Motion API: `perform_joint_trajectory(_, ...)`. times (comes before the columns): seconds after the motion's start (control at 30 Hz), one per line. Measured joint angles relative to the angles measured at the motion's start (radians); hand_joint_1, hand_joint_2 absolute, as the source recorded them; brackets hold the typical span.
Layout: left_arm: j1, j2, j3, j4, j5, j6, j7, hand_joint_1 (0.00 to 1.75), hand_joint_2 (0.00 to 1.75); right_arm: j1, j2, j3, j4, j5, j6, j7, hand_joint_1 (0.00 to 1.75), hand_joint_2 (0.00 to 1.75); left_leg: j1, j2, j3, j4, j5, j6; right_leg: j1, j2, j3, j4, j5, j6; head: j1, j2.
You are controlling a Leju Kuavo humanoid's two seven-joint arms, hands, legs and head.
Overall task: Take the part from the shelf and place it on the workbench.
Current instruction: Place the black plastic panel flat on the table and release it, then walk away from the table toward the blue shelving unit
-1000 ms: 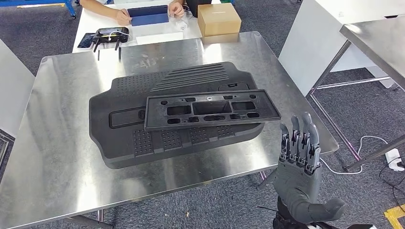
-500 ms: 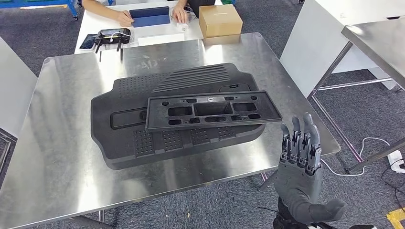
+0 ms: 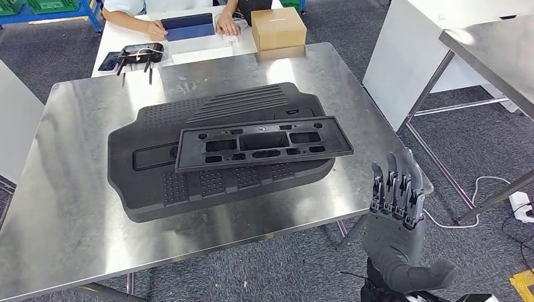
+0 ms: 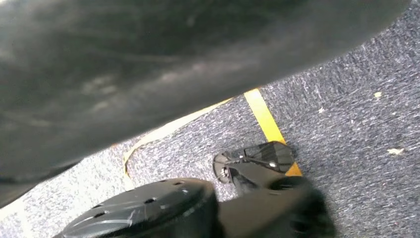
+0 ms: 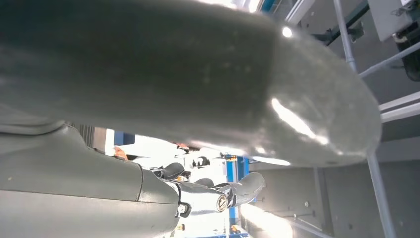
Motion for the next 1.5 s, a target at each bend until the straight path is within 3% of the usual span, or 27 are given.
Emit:
perform_joint_trajectory(0.07, -0.001, 0.0, 0.0, 0.0, 0.0, 0.0, 0.0, 0.0, 0.0, 0.0, 0.0, 0.0, 0.0, 0.0, 0.0, 0.0, 0.0, 0.0, -0.001, -0.002, 0.053, -0.102, 0.029, 0.007, 0.006, 0.001, -0.004, 0.006, 0.0, 0.006, 0.001, 0.0)
perform_joint_trajectory(0.17, -0.002, 0.0, 0.0, 0.0, 0.0, -0.001, 0.001, 0.0, 0.0, 0.0, 0.0, -0.001, 0.0, 0.0, 0.0, 0.0, 0.0, 0.0, -0.009, -0.004, 0.051, -0.119, 0.037, 0.025, 0.007, 0.001, -0.012, 0.004, 0.007, 0.023, 0.002, 0.0)
perform_joint_trajectory(0.23, -0.002, 0.001, 0.001, 0.0, 0.0, -0.001, 0.002, 0.0, 0.0, 0.0, 0.0, -0.001, 0.0, -0.001, 0.0, 0.0, 0.0, 0.0, -0.008, -0.003, 0.045, -0.124, 0.048, 0.041, 0.005, 0.001, -0.027, 0.025, -0.011, 0.029, 0.003, 0.0)
perform_joint_trajectory(0.33, -0.003, 0.001, 0.003, 0.0, 0.0, -0.002, 0.003, 0.0, 0.0, 0.0, 0.0, -0.002, 0.002, -0.004, 0.0, 0.0, 0.0, 0.0, -0.008, -0.001, 0.027, -0.126, 0.061, 0.058, 0.004, 0.002, -0.1, 0.189, -0.103, 0.017, 0.006, 0.0)
perform_joint_trajectory(0.4, -0.003, 0.001, 0.004, 0.0, 0.0, -0.002, 0.003, 0.0, 0.0, 0.001, -0.001, -0.002, 0.004, -0.007, 0.0, 0.0, 0.0, 0.0, -0.011, 0.001, 0.014, -0.125, 0.07, 0.061, 0.005, 0.002, -0.128, 0.273, -0.133, 0.019, 0.006, 0.0)
perform_joint_trajectory(0.43, -0.003, 0.001, 0.004, 0.0, 0.0, -0.002, 0.003, 0.0, 0.0, 0.001, -0.001, -0.003, 0.005, -0.008, 0.0, 0.0, 0.0, 0.0, -0.011, 0.001, 0.008, -0.125, 0.075, 0.06, 0.005, 0.002, -0.114, 0.258, -0.124, 0.026, 0.006, 0.0)
perform_joint_trajectory(0.5, -0.003, 0.0, 0.004, 0.0, 0.0, -0.002, 0.003, 0.0, 0.0, 0.001, -0.001, -0.003, 0.006, -0.01, 0.0, 0.0, 0.0, 0.0, -0.011, 0.0, -0.001, -0.125, 0.084, 0.057, 0.007, 0.002, -0.03, 0.13, -0.087, 0.035, 0.007, 0.0)
perform_joint_trajectory(0.53, -0.003, -0.001, 0.004, 0.0, 0.0, -0.002, 0.003, 0.0, 0.0, 0.001, -0.001, -0.003, 0.007, -0.01, 0.0, 0.0, 0.0, 0.0, -0.012, -0.001, -0.004, -0.126, 0.089, 0.053, 0.01, 0.002, 0.015, 0.063, -0.069, 0.036, 0.006, 0.0)
perform_joint_trajectory(0.6, -0.004, -0.002, 0.004, 0.0, 0.0, -0.002, 0.003, 0.0, 0.0, 0.0, -0.001, -0.003, 0.007, -0.01, 0.0, 0.001, 0.0, 0.0, -0.014, -0.001, -0.006, -0.126, 0.098, 0.042, 0.017, 0.002, 0.053, -0.006, -0.051, 0.029, 0.006, 0.0)
perform_joint_trajectory(0.67, -0.003, -0.002, 0.004, 0.0, 0.0, -0.002, 0.003, 0.0, 0.0, 0.001, -0.001, -0.003, 0.007, -0.01, 0.0, 0.002, 0.0, 0.0, -0.014, 0.0, -0.006, -0.129, 0.106, 0.028, 0.017, 0.003, 0.044, -0.012, -0.042, 0.018, 0.006, 0.0)
perform_joint_trajectory(0.73, -0.003, -0.002, 0.005, 0.0, -0.001, -0.001, 0.004, 0.0, 0.0, 0.0, -0.001, -0.004, 0.007, -0.01, 0.0, 0.003, 0.0, 0.0, -0.012, 0.0, -0.016, -0.111, 0.084, 0.017, 0.009, 0.002, 0.041, -0.02, -0.03, 0.003, 0.004, 0.0)
perform_joint_trajectory(0.83, -0.002, -0.002, 0.005, 0.0, -0.001, -0.001, 0.004, 0.0, 0.0, 0.001, 0.0, -0.004, 0.008, -0.01, -0.001, 0.006, 0.0, 0.0, -0.008, 0.001, -0.067, 0.046, -0.039, 0.003, 0.004, 0.0, 0.027, -0.021, -0.011, -0.013, 0.002, 0.0)
perform_joint_trajectory(0.87, -0.002, -0.002, 0.005, 0.0, -0.001, -0.001, 0.004, 0.0, 0.0, 0.001, 0.0, -0.004, 0.009, -0.01, -0.001, 0.006, 0.0, 0.0, -0.007, 0.001, -0.082, 0.104, -0.069, -0.001, 0.004, -0.001, 0.021, -0.02, -0.006, -0.013, 0.002, 0.0)
perform_joint_trajectory(0.9, -0.002, -0.002, 0.005, 0.0, -0.002, -0.001, 0.004, 0.0, 0.0, 0.002, 0.0, -0.004, 0.01, -0.01, -0.002, 0.006, 0.0, 0.0, -0.006, 0.001, -0.083, 0.135, -0.079, -0.005, 0.004, -0.001, 0.014, -0.018, -0.002, -0.011, 0.002, 0.0)
perform_joint_trajectory(0.93, -0.002, -0.002, 0.005, 0.0, -0.002, -0.001, 0.004, 0.0, 0.0, 0.002, 0.0, -0.004, 0.011, -0.01, -0.002, 0.006, 0.0, 0.0, -0.003, 0.001, -0.064, 0.127, -0.07, -0.008, 0.003, -0.001, 0.009, -0.015, 0.0, -0.008, 0.002, 0.0)
perform_joint_trajectory(0.97, -0.002, -0.001, 0.005, 0.0, -0.002, -0.001, 0.004, 0.0, 0.0, 0.002, 0.0, -0.004, 0.012, -0.01, -0.002, 0.006, 0.0, 0.0, 0.0, 0.001, -0.027, 0.083, -0.047, -0.01, 0.001, -0.001, 0.005, -0.012, 0.002, -0.006, 0.002, 0.0)
perform_joint_trajectory(1.03, -0.002, 0.0, 0.005, 0.0, -0.003, -0.001, 0.004, 0.0, 0.0, 0.002, 0.0, -0.004, 0.013, -0.01, -0.003, 0.006, 0.0, 0.0, 0.005, 0.0, 0.061, -0.048, -0.007, -0.013, 0.001, -0.001, -0.003, -0.002, 0.004, 0.0, 0.001, 0.0)
perform_joint_trajectory(1.1, -0.003, 0.0, 0.005, 0.001, -0.004, -0.001, 0.003, 0.0, 0.0, 0.002, 0.0, -0.005, 0.013, -0.01, -0.003, 0.007, 0.0, 0.0, 0.003, -0.004, 0.097, -0.114, 0.003, -0.005, 0.006, -0.001, -0.011, 0.006, 0.007, 0.01, 0.0, 0.0)
perform_joint_trajectory(1.17, -0.003, 0.001, 0.005, 0.001, -0.006, -0.001, 0.003, 0.0, 0.0, 0.002, 0.0, -0.005, 0.013, -0.01, -0.003, 0.007, 0.0, 0.0, -0.002, -0.006, 0.088, -0.118, 0.008, 0.012, 0.008, 0.0, -0.016, 0.005, 0.016, 0.024, 0.001, 0.0)
perform_joint_trajectory(1.23, -0.004, 0.001, 0.005, 0.001, -0.007, -0.001, 0.003, 0.0, 0.0, 0.002, -0.001, -0.006, 0.013, -0.011, -0.003, 0.007, 0.0, 0.0, -0.003, -0.004, 0.076, -0.124, 0.02, 0.033, 0.006, 0.001, -0.034, 0.022, 0.002, 0.031, 0.002, 0.0)
perform_joint_trajectory(1.3, -0.005, 0.002, 0.005, 0.001, -0.01, 0.0, 0.003, 0.0, 0.0, 0.001, -0.001, -0.006, 0.013, -0.011, -0.004, 0.007, 0.0, 0.0, -0.003, -0.001, 0.059, -0.127, 0.035, 0.051, 0.003, 0.002, -0.079, 0.114, -0.057, 0.026, 0.005, 0.0)
perform_joint_trajectory(1.37, -0.004, 0.002, 0.005, 0.001, -0.012, 0.0, 0.003, 0.0, 0.0, 0.001, -0.002, -0.006, 0.014, -0.011, -0.005, 0.007, 0.0, 0.0, -0.006, 0.0, 0.038, -0.126, 0.049, 0.058, 0.003, 0.002, -0.129, 0.248, -0.121, 0.023, 0.006, 0.0)
perform_joint_trajectory(1.4, -0.004, 0.002, 0.005, 0.001, -0.012, 0.0, 0.003, 0.0, 0.0, 0.002, -0.002, -0.006, 0.015, -0.011, -0.006, 0.007, 0.0, 0.0, -0.008, 0.001, 0.028, -0.126, 0.056, 0.058, 0.003, 0.002, -0.138, 0.287, -0.135, 0.026, 0.006, 0.0)
perform_joint_trajectory(1.43, -0.004, 0.002, 0.005, 0.001, -0.012, 0.0, 0.003, 0.0, 0.0, 0.002, -0.002, -0.006, 0.015, -0.011, -0.006, 0.007, 0.0, 0.0, -0.009, 0.001, 0.02, -0.126, 0.062, 0.058, 0.003, 0.002, -0.126, 0.284, -0.132, 0.032, 0.006, 0.0)
perform_joint_trajectory(1.5, -0.004, 0.002, 0.005, 0.001, -0.012, 0.0, 0.003, 0.0, 0.0, 0.001, -0.003, -0.006, 0.016, -0.012, -0.007, 0.007, 0.0, 0.0, -0.01, 0.001, 0.008, -0.126, 0.074, 0.055, 0.006, 0.002, -0.041, 0.165, -0.098, 0.042, 0.006, 0.0)
